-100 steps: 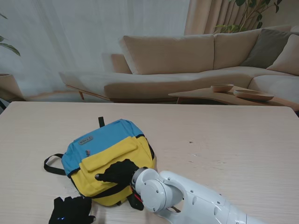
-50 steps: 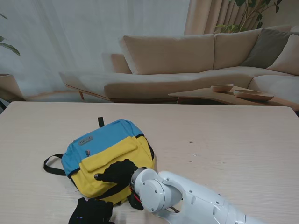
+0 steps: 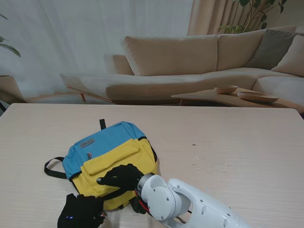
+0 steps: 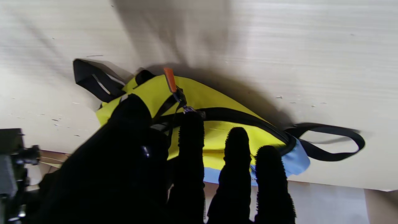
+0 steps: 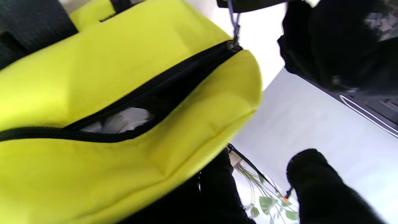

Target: Pack books into the school bag then zip close the school bag

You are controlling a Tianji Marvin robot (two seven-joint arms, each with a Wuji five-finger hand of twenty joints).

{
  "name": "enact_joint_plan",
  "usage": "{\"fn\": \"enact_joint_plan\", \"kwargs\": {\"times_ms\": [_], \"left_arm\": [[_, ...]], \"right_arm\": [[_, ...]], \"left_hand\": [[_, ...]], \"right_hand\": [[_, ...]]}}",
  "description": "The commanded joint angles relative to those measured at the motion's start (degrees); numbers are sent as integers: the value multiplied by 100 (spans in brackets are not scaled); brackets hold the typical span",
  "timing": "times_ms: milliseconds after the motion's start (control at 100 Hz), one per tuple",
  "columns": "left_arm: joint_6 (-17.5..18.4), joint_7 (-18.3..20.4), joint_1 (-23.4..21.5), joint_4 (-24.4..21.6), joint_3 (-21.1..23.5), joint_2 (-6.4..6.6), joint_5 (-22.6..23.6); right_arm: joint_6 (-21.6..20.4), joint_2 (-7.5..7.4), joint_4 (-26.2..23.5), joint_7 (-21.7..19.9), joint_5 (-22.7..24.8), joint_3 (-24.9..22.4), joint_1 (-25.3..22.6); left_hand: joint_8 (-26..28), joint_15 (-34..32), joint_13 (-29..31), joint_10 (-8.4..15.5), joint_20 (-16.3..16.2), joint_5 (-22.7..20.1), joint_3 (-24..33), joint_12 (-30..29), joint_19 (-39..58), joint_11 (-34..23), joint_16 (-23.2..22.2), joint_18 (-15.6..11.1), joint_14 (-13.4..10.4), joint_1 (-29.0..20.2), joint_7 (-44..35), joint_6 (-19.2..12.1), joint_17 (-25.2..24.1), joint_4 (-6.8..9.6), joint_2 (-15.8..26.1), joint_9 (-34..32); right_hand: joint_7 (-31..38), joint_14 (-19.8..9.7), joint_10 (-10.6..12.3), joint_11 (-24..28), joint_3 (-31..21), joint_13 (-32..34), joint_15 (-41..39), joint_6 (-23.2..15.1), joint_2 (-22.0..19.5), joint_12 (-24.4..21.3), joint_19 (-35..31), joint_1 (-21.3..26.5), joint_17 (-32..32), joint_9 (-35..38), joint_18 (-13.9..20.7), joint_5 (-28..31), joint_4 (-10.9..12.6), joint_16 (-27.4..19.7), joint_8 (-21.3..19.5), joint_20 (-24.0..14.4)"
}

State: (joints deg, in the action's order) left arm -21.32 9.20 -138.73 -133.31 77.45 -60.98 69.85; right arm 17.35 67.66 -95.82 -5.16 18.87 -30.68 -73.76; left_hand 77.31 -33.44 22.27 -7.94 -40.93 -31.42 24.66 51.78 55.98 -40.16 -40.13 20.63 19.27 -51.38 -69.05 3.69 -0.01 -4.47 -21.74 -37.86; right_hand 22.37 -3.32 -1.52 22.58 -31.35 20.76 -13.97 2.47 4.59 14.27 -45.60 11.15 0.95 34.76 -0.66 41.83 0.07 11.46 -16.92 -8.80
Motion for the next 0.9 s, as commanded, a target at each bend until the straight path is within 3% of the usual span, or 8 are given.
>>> {"fn": "enact_joint_plan", "kwargs": {"times_ms": [0,50,230,380,410,640,720,890], "left_arm": [[-1,4,-129,-100,102,-48,3],[23,-66,-178,-113,208,-65,12],[105,-145,-290,-168,545,-109,12],[226,-59,-292,-183,738,-118,-35],[250,-46,-289,-185,764,-119,-47],[407,-31,-310,-214,854,-121,-20],[429,-37,-319,-225,839,-119,0],[496,-52,-328,-242,795,-112,44]], "right_arm": [[-109,-39,-195,-8,4,-34,-207],[-249,-67,-312,49,49,-155,-330],[-707,-186,-780,268,431,-628,-844],[-1123,-342,-1172,347,963,-1117,-1414],[-1214,-379,-1252,335,1061,-1226,-1549],[-1565,-597,-1623,-207,1068,-1625,-2084],[-1551,-624,-1630,-328,934,-1548,-2082],[-1322,-608,-1529,-366,764,-1132,-1871]], "left_hand": [[223,-186,88,-12,-104,103,63,121,234,60,-117,191,60,-326,-88,-367,-14,100,-32,-166],[244,-202,129,-16,-108,104,59,144,252,69,-120,195,60,-349,-79,-388,16,105,-36,-224],[415,-327,392,-15,-121,101,54,306,347,129,-139,261,77,-427,-10,-522,115,139,-34,-637],[440,-484,573,-109,-145,99,57,343,447,4,-191,295,72,-436,0,-544,211,146,-40,-797],[455,-553,602,104,-150,99,16,351,489,-26,-216,303,81,-486,3,-537,227,136,-73,-901],[490,-724,752,154,-159,97,-45,427,596,-175,-267,333,53,-535,4,-545,324,152,-72,-1050],[496,-763,752,145,-156,96,-62,440,618,-199,-281,330,54,-533,9,-545,326,156,-66,-1037],[496,-784,750,155,-151,84,-71,442,644,-215,-283,341,59,-526,16,-561,330,160,-65,-1044]], "right_hand": [[113,-44,-164,92,-412,122,-86,-193,259,23,-452,34,-162,145,-137,11,106,75,-124,-264],[127,-46,-146,109,-600,163,-103,-223,430,30,-484,152,-218,169,-154,23,98,82,-135,-282],[341,35,-119,314,-2292,396,-267,-391,1460,118,-836,619,-530,328,-285,36,-52,172,-207,-515],[622,506,-133,763,-3450,816,-964,-628,2265,307,-1928,1267,-1251,561,-1115,-18,-63,533,-276,-1125],[672,640,-161,966,-3602,862,-1287,-679,2373,394,-2260,1395,-1407,540,-1202,-47,-56,696,-294,-1314],[759,1200,-358,2552,-3938,1465,-3617,-1198,2781,1136,-4320,1691,-2438,717,-1297,-505,-79,1755,-295,-2537],[694,1281,-349,2783,-3936,1727,-4036,-1348,3007,1331,-4536,1685,-2789,870,-1352,-827,-260,1914,-216,-2666],[645,1365,-298,3112,-3842,2073,-4320,-1417,3092,1599,-4719,1528,-3136,955,-1415,-1561,-326,1987,-97,-2733]]}}
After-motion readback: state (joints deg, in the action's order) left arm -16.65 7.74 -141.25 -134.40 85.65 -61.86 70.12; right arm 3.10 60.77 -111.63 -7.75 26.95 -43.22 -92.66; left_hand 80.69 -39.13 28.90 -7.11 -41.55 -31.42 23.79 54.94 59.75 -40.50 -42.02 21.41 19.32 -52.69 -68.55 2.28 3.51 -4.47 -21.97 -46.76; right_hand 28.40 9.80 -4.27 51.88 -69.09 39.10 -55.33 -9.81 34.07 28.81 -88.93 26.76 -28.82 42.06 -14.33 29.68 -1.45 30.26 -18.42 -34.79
